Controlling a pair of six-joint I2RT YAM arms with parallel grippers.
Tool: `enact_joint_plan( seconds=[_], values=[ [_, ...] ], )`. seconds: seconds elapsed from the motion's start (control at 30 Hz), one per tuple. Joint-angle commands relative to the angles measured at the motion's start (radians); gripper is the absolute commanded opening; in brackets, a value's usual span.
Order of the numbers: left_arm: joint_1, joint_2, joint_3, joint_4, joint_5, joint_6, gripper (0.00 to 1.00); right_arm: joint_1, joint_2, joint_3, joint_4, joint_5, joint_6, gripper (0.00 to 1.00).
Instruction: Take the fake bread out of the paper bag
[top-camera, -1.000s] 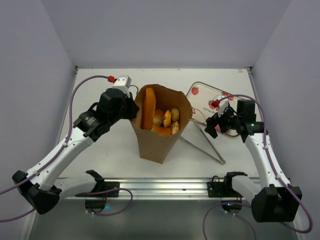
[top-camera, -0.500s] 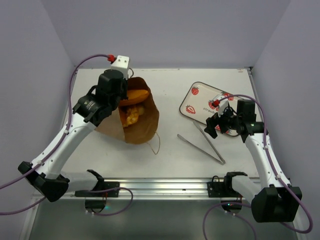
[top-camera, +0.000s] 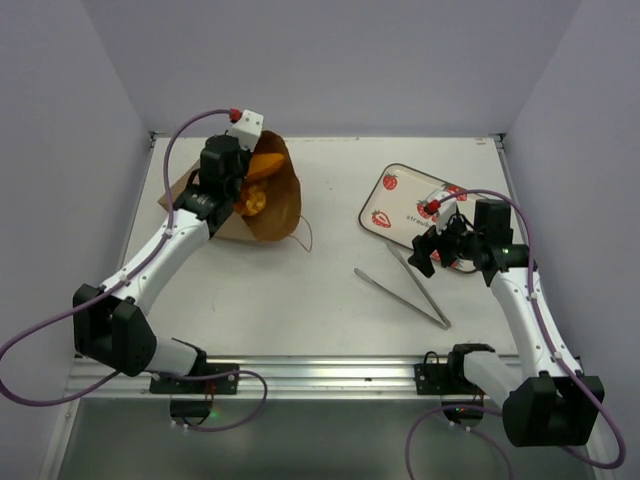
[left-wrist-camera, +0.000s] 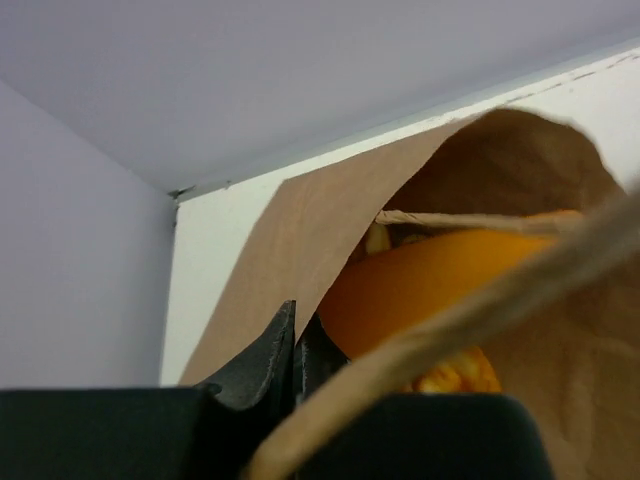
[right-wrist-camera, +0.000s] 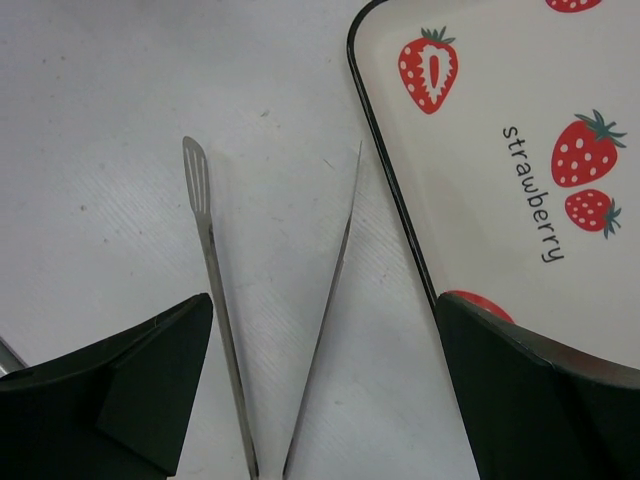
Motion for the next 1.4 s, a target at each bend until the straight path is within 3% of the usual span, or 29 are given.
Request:
enact_joint_plan(
  seconds=[0.0, 0.13, 0.33, 0.6, 0.8, 1.1, 1.37],
  values=[
    [0.002, -0.057, -0.121, 0.228, 0.121, 0.05, 0.0, -0.001, -0.016, 0.028, -0.008, -0.054, -0.017, 0.99],
    [0.005, -0.132, -0.255, 0.268, 0.178, 0.011, 0.0, -0.001, -0.008, 0.037, -0.039, -0.135, -0.04, 0.99],
    [0.012, -0.166, -0.294, 0.242, 0.235, -0.058, 0.0, -0.001, 0.02, 0.085, -0.112, -0.181, -0.096, 0.99],
    [0.017, -0.15, -0.234, 0.158, 0.302, -0.159, 0.0, 0.017, 0.107, 0.136, -0.309, 0.05, -0.264, 0.99],
    [0.017, -0.146, -0.238, 0.15, 0.316, -0.201, 0.0, 0.267, 0.078, -0.016, -0.318, 0.374, -0.299, 0.99],
    [0.017, -0.164, -0.241, 0.13, 0.316, -0.198, 0.0, 0.415, 0.15, -0.015, -0.364, 0.477, -0.205, 0.99],
    [0.019, -0.172, -0.246, 0.13, 0.312, -0.191, 0.0, 0.445, 0.265, -0.003, -0.404, 0.52, -0.121, 0.99]
  ],
)
